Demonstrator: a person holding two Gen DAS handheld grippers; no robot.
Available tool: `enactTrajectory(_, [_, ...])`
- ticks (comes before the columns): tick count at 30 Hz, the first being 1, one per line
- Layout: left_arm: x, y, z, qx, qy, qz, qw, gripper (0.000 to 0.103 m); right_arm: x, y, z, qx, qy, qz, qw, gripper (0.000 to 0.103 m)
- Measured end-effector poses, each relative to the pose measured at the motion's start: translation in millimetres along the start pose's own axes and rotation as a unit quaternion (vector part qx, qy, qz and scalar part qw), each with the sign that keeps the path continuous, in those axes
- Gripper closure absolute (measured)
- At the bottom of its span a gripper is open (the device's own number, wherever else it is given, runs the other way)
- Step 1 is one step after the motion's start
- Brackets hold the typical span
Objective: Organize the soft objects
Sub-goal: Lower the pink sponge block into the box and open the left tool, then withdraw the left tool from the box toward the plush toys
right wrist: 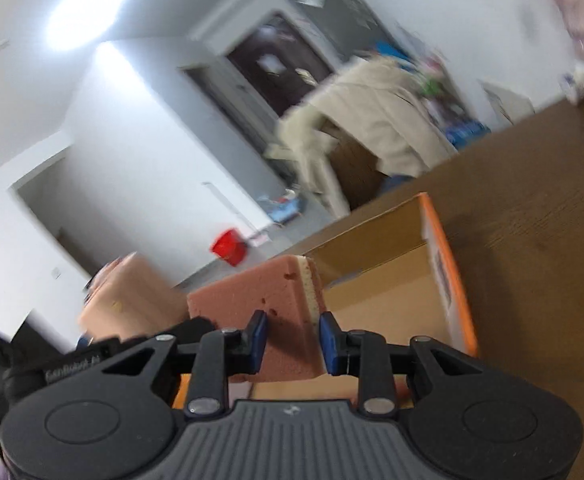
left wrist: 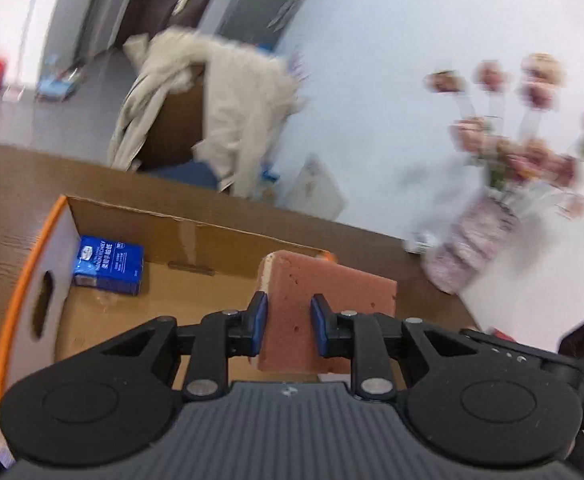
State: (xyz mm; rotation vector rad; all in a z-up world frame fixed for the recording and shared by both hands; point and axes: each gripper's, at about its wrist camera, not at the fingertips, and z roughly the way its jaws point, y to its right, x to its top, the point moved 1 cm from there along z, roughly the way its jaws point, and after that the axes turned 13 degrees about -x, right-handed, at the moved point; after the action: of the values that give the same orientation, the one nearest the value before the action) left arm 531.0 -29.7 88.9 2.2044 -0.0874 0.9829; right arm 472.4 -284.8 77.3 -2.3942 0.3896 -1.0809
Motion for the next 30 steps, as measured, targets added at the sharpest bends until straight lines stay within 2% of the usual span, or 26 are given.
enactTrajectory(3, [21, -40, 55, -0.005, -0.037, -0.049, 0.9981, 0.079, 36, 9, 60, -0.042, -0.025, 0.019, 0.999, 0.076])
enactTrajectory(6, [26, -73, 94, -0.004, -0.065, -0.095, 0.9933, 0.079, 57, 14, 110, -0.092, -0.041, 0.007, 0.995, 0.075])
enactTrajectory(9, [19, -88, 118, 0.021, -0.083, -0.099, 0.9914, 0.079, 65, 10, 146, -0.143, -0.055, -0.019, 0.988, 0.073])
enactTrajectory(13, [14, -93, 120, 0.030, -0.078, -0.095, 0.9919, 0.069, 61, -3, 160, -0.180, -0.024, -0.071, 0.981, 0.061])
enactTrajectory(18, [25, -76, 93, 0.039, -0.059, -0.065, 0.9954, 0.061, 67, -8, 149, -0.191, 0.010, -0.091, 0.977, 0.059])
enactTrajectory(20, [27, -62, 71, 0.041, -0.050, -0.043, 0.9970, 0.053, 71, -12, 135, -0.189, 0.018, -0.094, 0.977, 0.056])
enactTrajectory(23, [26, -42, 36, 0.064, -0.045, -0.004, 0.9969, 0.046, 75, -18, 106, -0.180, 0.027, -0.106, 0.978, 0.046])
enactTrajectory(25, [26, -28, 8, 0.067, -0.039, 0.017, 0.9969, 0.036, 73, -23, 81, -0.168, 0.025, -0.124, 0.978, 0.037])
enactTrajectory(28, [25, -3, -35, 0.079, -0.025, 0.059, 0.9949, 0.019, 67, -37, 37, -0.155, 0.036, -0.166, 0.973, 0.031])
enactTrajectory(30, [22, 11, -68, 0.088, -0.009, 0.085, 0.9924, 0.019, 63, -46, 11, -0.153, 0.047, -0.183, 0.970, 0.026])
